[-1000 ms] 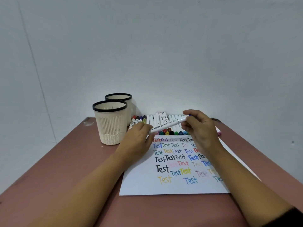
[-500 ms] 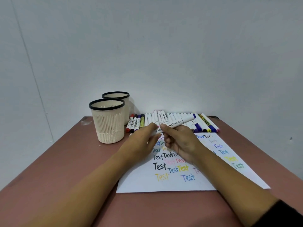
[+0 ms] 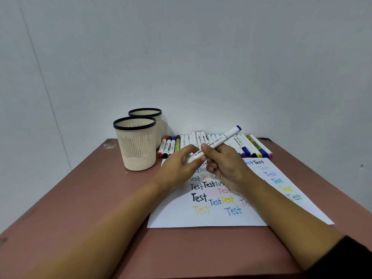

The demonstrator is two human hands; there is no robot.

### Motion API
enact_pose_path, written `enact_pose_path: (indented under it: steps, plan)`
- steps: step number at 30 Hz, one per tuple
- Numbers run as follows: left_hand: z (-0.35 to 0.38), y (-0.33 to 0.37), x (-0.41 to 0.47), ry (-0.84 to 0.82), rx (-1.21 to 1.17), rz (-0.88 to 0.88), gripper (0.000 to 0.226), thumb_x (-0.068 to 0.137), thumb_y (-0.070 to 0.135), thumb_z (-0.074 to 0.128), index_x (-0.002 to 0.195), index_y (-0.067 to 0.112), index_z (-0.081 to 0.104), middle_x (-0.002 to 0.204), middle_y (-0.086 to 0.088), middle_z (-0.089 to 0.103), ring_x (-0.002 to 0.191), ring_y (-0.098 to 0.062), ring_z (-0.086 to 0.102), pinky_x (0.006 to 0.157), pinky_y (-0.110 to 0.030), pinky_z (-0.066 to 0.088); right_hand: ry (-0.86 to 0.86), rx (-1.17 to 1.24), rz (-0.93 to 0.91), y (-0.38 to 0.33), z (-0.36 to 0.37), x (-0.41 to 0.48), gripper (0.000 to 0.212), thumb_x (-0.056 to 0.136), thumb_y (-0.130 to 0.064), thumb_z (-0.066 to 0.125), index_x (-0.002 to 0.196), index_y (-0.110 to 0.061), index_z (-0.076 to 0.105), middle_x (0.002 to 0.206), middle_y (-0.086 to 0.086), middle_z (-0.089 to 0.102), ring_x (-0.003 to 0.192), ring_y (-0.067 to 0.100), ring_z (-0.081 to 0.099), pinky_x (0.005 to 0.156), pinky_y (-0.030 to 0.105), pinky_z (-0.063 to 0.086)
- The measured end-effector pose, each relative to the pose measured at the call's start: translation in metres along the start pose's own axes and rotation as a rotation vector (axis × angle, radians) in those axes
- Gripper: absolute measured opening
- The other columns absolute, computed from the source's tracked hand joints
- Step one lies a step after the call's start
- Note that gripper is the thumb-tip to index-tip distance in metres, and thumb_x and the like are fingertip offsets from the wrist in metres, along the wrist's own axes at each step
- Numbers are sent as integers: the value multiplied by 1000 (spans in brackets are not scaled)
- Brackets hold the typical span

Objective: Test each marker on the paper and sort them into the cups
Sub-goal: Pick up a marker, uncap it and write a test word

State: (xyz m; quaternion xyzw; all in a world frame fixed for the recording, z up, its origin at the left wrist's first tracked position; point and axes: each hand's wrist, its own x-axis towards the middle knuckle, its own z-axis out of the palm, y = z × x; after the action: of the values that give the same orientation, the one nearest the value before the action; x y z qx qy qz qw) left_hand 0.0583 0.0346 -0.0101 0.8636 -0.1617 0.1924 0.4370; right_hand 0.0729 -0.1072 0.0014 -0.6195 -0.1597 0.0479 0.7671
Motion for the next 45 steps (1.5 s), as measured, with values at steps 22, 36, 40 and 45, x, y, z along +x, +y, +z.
enact_pose_path:
  steps: [22,36,40,45]
  plan:
    - [-1,10,-2,-8,151,-51,29,89,44,54,107,21,51,67,8,49,66,-13,49,62,-28,37,146,-238,-179,-3,4,0,24,94,-23,58,75,-8,57,55,-1,45,45,9,36,47,23,32]
    - [-35,-9,12,-168,547,-29,25,96,13,38,112,9,57,114,-9,62,99,-23,55,80,-30,43,259,188,49,-21,-10,11,19,90,1,56,76,-11,50,78,14,58,67,26,62,55,25,56]
    - [-45,-26,-4,-199,630,53,27,95,13,38,111,9,59,112,-8,60,101,-25,55,86,-34,44,200,3,45,-26,7,24,18,88,2,56,77,-11,51,75,11,59,64,21,60,54,23,54]
    - [-46,-40,-25,-161,544,127,28,96,15,44,114,6,62,114,-9,59,104,-22,55,88,-21,38,201,-140,22,-4,44,38,8,89,-5,61,82,-9,59,73,8,64,63,17,62,57,25,54]
